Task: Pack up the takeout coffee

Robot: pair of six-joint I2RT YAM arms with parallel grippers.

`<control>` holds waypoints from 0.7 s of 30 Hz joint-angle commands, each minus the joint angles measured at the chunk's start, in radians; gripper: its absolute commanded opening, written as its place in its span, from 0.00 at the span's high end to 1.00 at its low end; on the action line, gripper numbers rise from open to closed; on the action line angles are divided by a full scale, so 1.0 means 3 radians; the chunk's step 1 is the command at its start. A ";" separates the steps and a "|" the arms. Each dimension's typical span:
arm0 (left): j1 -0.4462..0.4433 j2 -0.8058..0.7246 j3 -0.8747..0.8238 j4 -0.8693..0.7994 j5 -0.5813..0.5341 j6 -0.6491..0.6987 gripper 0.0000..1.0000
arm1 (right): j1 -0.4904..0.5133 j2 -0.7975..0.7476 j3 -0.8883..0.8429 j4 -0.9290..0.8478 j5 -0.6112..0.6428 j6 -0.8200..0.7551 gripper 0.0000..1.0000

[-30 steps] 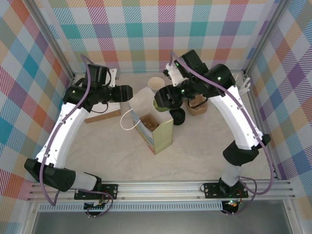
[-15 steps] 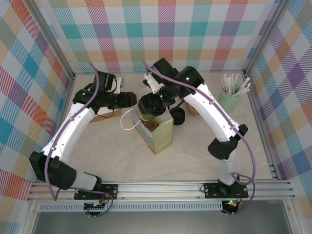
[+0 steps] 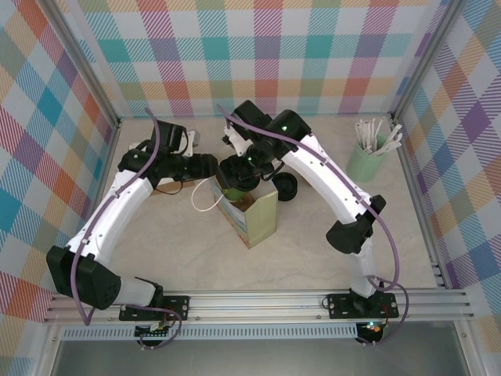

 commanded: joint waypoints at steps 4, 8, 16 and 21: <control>0.0010 -0.0107 -0.0089 0.0058 0.0050 -0.0021 0.45 | -0.0003 0.0095 -0.0032 -0.0123 0.0038 0.0026 0.16; 0.0010 -0.0127 -0.0126 0.0063 0.0039 0.0001 0.45 | -0.0025 0.0134 -0.0026 -0.0207 0.0148 -0.0003 0.16; 0.0010 -0.0137 -0.0154 0.0083 0.0049 0.0035 0.46 | -0.0045 0.0233 -0.0018 -0.0394 0.0336 -0.0115 0.16; 0.0010 -0.0139 -0.0159 0.0098 0.0052 0.0043 0.46 | -0.0050 0.0288 -0.0005 -0.0455 0.0393 -0.0174 0.16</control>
